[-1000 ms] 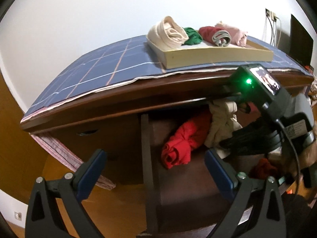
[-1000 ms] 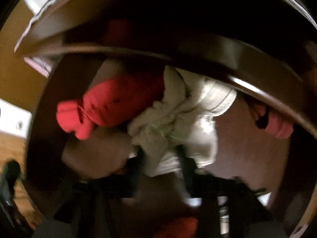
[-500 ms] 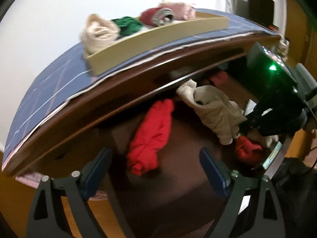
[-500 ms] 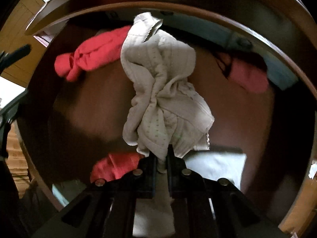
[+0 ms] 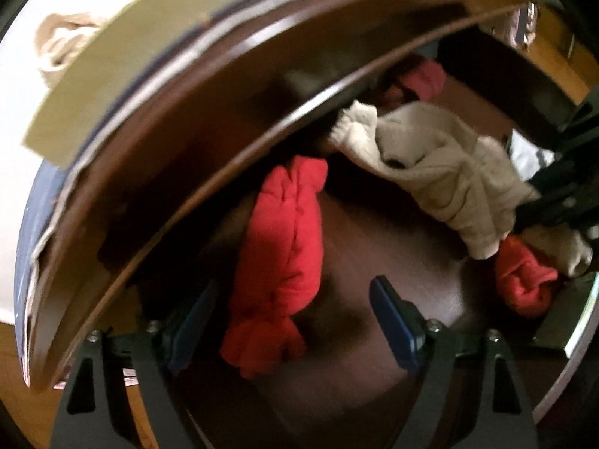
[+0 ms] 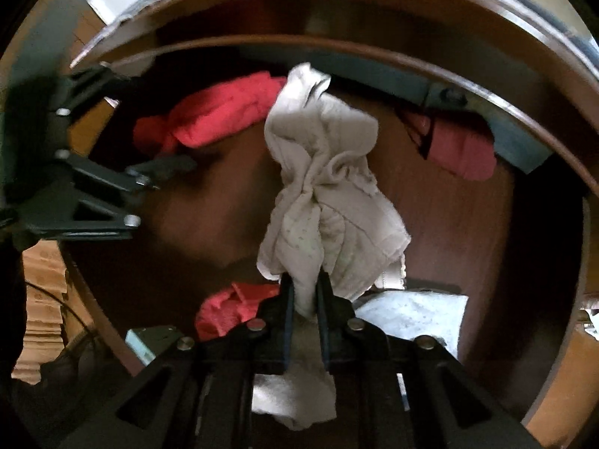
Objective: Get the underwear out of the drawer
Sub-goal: 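Grasp the beige dotted underwear with the right gripper while the left gripper grasps the red sock, then lift both held items out of the drawer toward the white tray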
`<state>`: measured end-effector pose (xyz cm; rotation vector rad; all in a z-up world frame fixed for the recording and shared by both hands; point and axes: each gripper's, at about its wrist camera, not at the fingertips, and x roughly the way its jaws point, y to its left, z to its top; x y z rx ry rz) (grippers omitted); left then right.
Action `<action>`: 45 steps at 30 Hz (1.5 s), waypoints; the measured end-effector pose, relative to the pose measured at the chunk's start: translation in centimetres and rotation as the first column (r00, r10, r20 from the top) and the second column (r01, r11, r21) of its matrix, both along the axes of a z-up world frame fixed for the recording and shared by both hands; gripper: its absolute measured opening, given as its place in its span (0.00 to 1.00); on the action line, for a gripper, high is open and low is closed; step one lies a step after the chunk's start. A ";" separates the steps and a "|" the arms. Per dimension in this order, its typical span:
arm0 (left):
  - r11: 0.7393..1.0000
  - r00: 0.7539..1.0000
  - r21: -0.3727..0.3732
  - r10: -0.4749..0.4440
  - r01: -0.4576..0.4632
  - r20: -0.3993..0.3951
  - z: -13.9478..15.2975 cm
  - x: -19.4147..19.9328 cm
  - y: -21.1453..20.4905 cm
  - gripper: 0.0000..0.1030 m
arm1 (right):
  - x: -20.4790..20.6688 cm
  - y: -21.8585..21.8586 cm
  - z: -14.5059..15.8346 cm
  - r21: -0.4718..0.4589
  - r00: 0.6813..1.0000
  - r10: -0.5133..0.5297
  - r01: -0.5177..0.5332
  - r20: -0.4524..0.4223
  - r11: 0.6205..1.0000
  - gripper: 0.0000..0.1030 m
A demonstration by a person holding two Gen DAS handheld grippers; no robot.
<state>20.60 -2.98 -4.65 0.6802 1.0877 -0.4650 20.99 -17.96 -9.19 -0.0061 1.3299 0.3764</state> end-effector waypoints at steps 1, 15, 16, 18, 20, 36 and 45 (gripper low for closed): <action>1.000 1.000 0.005 0.000 0.000 -0.014 -0.3 0.2 -0.1 0.81 | 0.1 -0.2 0.3 0.007 1.000 -0.007 0.007 0.005 1.000 0.16; 0.990 0.985 0.036 0.137 -0.134 -0.104 -3.0 3.7 0.3 0.81 | 2.5 -2.5 0.8 0.179 0.989 -0.143 0.134 0.043 0.975 0.66; 0.990 0.985 0.030 0.137 -0.134 -0.107 -3.0 3.7 0.3 0.81 | 2.8 -2.1 0.7 0.164 0.990 -0.131 0.122 0.048 0.979 0.66; 0.990 0.985 0.032 0.138 -0.135 -0.105 -3.0 3.5 0.1 0.78 | 4.1 -0.4 0.0 0.117 0.994 -0.103 0.097 0.042 0.988 0.66; 0.990 0.985 0.038 0.138 -0.135 -0.101 -3.1 3.7 0.0 0.74 | 4.7 0.4 -1.0 0.063 0.998 -0.065 0.063 0.024 0.996 0.66; 0.981 0.975 -0.112 0.139 -0.160 -0.173 -1.8 1.5 0.1 0.44 | 4.9 1.5 -5.8 -0.078 0.998 -0.047 0.044 -0.033 0.996 0.36; 0.890 0.956 -0.356 0.233 -0.284 -0.180 1.8 -1.1 1.7 0.43 | 1.8 -1.8 -2.0 0.234 0.962 -0.258 0.230 0.096 0.945 0.31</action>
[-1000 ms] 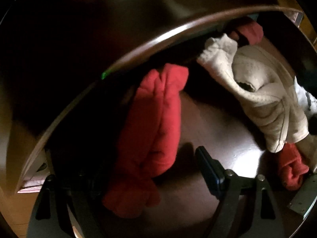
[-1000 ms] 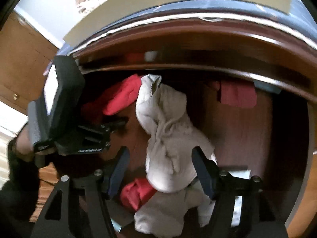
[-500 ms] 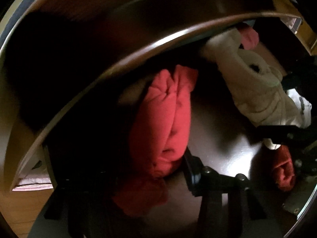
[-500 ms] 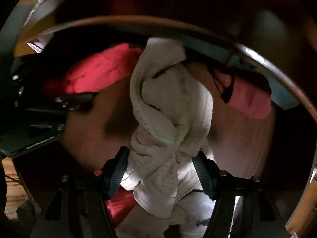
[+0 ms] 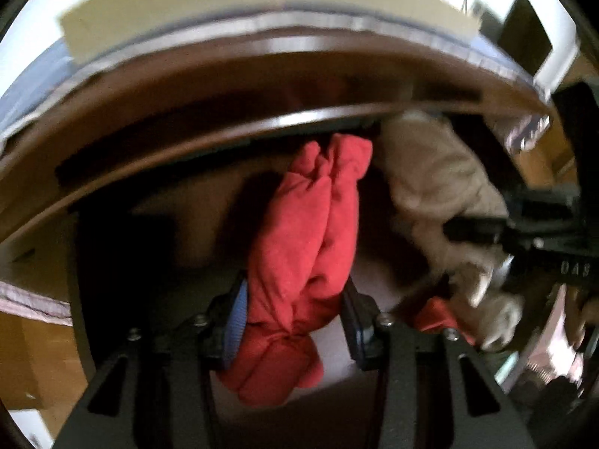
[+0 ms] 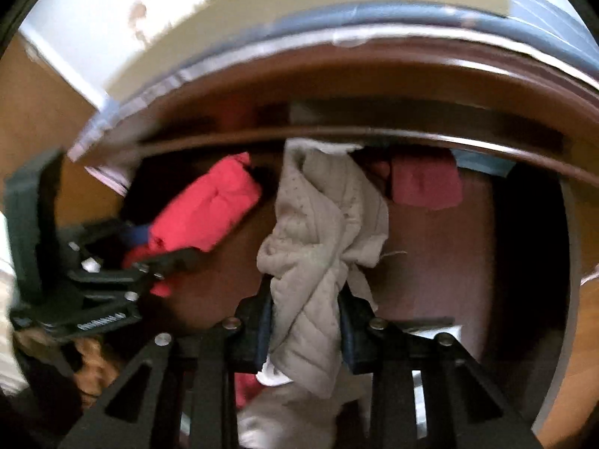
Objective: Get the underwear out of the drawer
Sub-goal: 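Lift both held items out of the drawer toward the white tray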
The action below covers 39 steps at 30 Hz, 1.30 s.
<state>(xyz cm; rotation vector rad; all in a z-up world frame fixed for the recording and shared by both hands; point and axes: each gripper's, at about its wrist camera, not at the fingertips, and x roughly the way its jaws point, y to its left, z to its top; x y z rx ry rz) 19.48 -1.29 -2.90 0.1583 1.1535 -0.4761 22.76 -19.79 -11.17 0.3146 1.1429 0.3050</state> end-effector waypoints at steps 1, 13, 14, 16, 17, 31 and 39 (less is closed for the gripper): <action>1.000 1.000 -0.016 0.010 -0.009 0.012 0.6 -0.5 0.0 0.43 | -0.5 -0.2 0.4 0.044 1.000 -0.017 0.016 0.015 0.999 0.31; 0.982 0.994 -0.171 0.088 -0.075 0.066 3.8 -4.0 2.8 0.43 | -6.2 -2.8 7.8 0.135 0.981 -0.059 0.034 0.185 0.990 0.30; 0.982 0.993 -0.172 0.090 -0.076 0.077 4.2 -4.4 2.8 0.43 | -6.7 -3.0 8.2 0.132 0.979 -0.061 0.036 0.194 0.991 0.29; 0.980 0.991 -0.183 0.093 -0.075 0.092 4.3 -5.1 1.5 0.43 | -8.0 -3.1 9.5 0.135 0.974 -0.074 0.046 0.213 0.990 0.29; 0.979 0.991 -0.193 0.093 -0.072 0.098 4.8 -5.5 1.8 0.43 | -8.4 -3.2 9.8 0.141 0.972 -0.082 0.051 0.221 0.989 0.29; 0.974 0.975 -0.222 0.087 -0.041 0.202 8.1 -10.1 1.7 0.43 | -13.5 -2.6 13.4 0.143 0.934 -0.111 0.065 0.340 0.988 0.29; 0.968 0.968 -0.247 0.101 -0.043 0.229 9.2 -10.5 2.3 0.43 | -14.2 -2.0 15.0 0.135 0.923 -0.094 0.046 0.372 0.990 0.29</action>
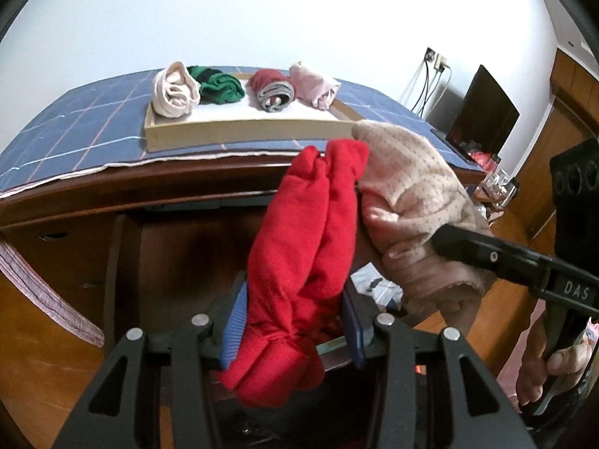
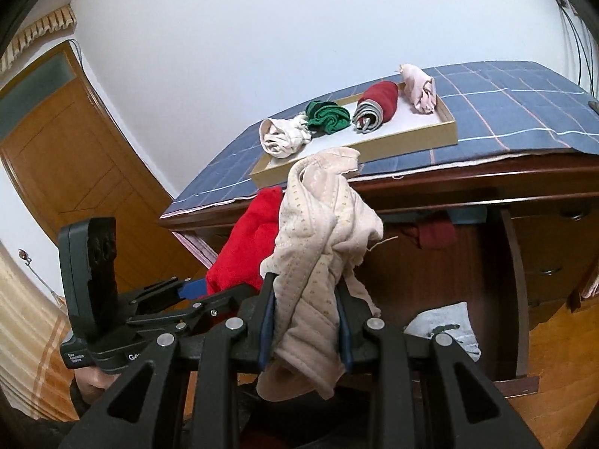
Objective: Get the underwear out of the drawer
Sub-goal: 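Lift both held items out of the drawer toward the white tray, then lower the red sock and beige dotted underwear into the tray with both grippers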
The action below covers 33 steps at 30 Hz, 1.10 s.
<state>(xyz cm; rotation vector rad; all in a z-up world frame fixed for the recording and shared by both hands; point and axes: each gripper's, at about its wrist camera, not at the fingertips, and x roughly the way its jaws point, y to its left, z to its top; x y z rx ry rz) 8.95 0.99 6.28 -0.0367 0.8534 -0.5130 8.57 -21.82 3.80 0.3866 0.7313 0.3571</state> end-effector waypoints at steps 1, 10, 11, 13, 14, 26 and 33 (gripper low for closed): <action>1.000 1.000 -0.003 0.001 -0.001 0.004 0.2 0.0 0.1 0.43 | 0.0 -0.1 0.2 -0.003 1.000 -0.001 0.001 0.005 1.000 0.29; 1.000 0.999 -0.018 0.012 -0.012 0.036 1.2 -0.1 0.1 0.43 | -0.2 -1.1 2.1 -0.018 0.999 -0.021 0.022 0.046 1.000 0.29; 1.000 0.999 -0.018 0.011 -0.010 0.038 1.3 0.0 0.1 0.43 | -0.3 -1.1 2.2 -0.021 0.998 -0.023 0.024 0.050 0.999 0.29; 1.000 0.999 -0.019 0.011 -0.010 0.044 1.6 0.1 0.0 0.43 | -0.2 -1.2 2.5 -0.025 0.998 -0.025 0.026 0.056 0.999 0.29; 1.000 0.999 -0.019 0.011 -0.011 0.047 1.7 0.2 -0.1 0.43 | -0.1 -1.3 2.7 -0.027 0.998 -0.025 0.026 0.059 0.999 0.29; 0.998 0.996 -0.050 0.038 -0.035 0.075 3.6 2.1 0.0 0.43 | 1.2 -1.9 5.3 -0.078 0.991 -0.040 0.050 0.125 0.996 0.29; 0.996 0.995 -0.074 0.054 -0.048 0.079 4.2 4.4 -0.1 0.43 | 3.2 -1.9 6.2 -0.102 0.990 -0.041 0.055 0.138 0.993 0.29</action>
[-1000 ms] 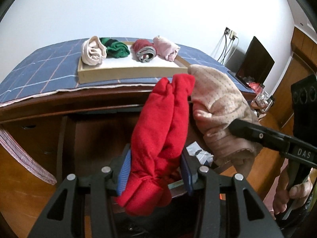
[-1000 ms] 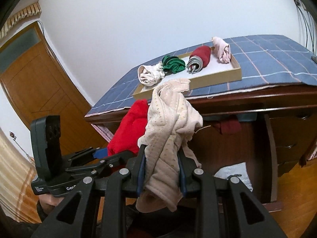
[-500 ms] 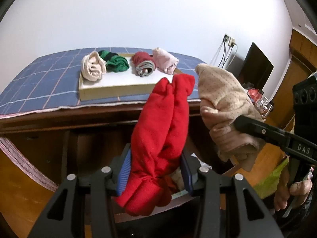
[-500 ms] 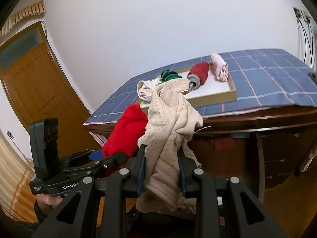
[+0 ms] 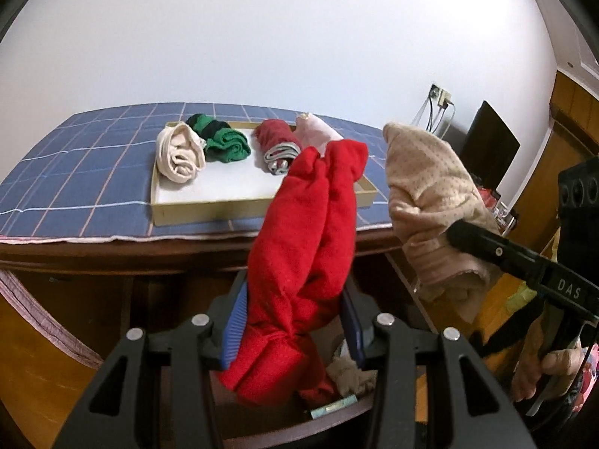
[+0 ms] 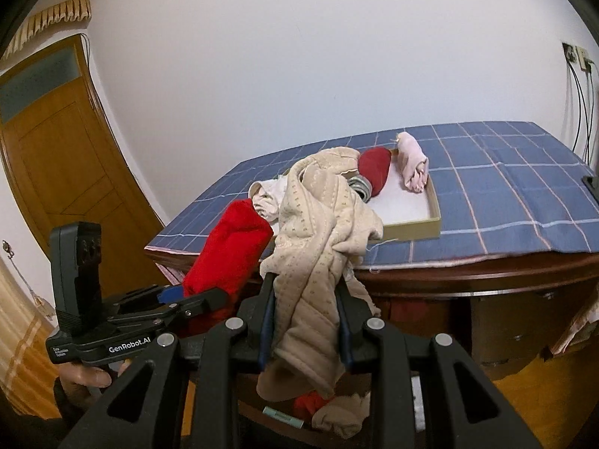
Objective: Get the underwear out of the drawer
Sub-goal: 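Lower the red sock and beige dotted underwear into the tray with both grippers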
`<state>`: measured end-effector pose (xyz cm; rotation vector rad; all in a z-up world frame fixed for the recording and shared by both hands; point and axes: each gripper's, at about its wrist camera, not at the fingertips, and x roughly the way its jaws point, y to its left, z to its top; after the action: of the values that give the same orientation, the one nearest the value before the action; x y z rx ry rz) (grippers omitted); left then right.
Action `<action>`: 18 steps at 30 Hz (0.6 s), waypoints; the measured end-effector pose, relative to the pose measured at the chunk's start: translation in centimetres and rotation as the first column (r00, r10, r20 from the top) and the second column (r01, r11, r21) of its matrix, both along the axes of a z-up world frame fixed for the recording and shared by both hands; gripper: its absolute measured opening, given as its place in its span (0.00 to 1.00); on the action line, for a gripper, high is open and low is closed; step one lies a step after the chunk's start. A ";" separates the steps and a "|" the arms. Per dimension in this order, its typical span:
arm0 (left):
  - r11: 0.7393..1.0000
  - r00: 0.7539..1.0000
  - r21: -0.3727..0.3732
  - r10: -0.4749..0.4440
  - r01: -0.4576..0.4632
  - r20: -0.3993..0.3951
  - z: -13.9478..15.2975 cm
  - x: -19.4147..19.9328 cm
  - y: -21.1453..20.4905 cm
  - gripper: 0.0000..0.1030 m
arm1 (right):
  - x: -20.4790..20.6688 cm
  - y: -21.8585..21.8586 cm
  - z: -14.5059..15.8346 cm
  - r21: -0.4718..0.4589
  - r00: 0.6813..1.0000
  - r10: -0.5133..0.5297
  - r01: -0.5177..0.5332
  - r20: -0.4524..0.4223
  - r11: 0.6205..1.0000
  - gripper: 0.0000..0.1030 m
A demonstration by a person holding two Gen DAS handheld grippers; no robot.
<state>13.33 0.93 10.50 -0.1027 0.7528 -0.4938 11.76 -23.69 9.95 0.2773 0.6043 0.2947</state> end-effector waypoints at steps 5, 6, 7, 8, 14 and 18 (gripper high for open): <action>1.000 1.000 -0.014 0.013 -0.013 0.010 0.6 1.7 -0.2 0.43 | 1.8 -0.1 0.7 -0.024 1.000 -0.004 0.004 0.018 1.000 0.29; 1.000 1.000 -0.022 0.019 -0.019 0.009 0.7 2.2 -0.1 0.43 | 2.2 -0.1 0.9 -0.029 1.000 -0.006 0.006 0.021 1.000 0.29; 0.999 1.000 -0.027 0.024 -0.024 0.009 0.8 2.6 -0.2 0.43 | 2.6 -0.2 1.0 -0.033 1.000 -0.008 0.009 0.025 0.999 0.29; 0.999 1.000 -0.031 0.029 -0.028 0.011 0.9 3.2 -0.3 0.43 | 3.0 -0.3 1.1 -0.036 1.000 -0.011 0.012 0.028 0.999 0.29; 0.997 0.998 -0.058 0.054 -0.053 0.014 1.4 5.9 -0.7 0.43 | 5.9 -1.3 2.0 -0.058 0.998 -0.036 0.038 0.044 0.998 0.29; 0.994 0.996 -0.070 0.090 -0.089 0.011 1.5 7.9 -1.3 0.43 | 8.3 -1.8 2.5 -0.085 0.998 -0.049 0.053 0.050 0.995 0.29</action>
<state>21.25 -0.42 11.99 -0.1971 0.7139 -0.4348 20.06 -25.50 12.43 0.2020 0.5607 0.2251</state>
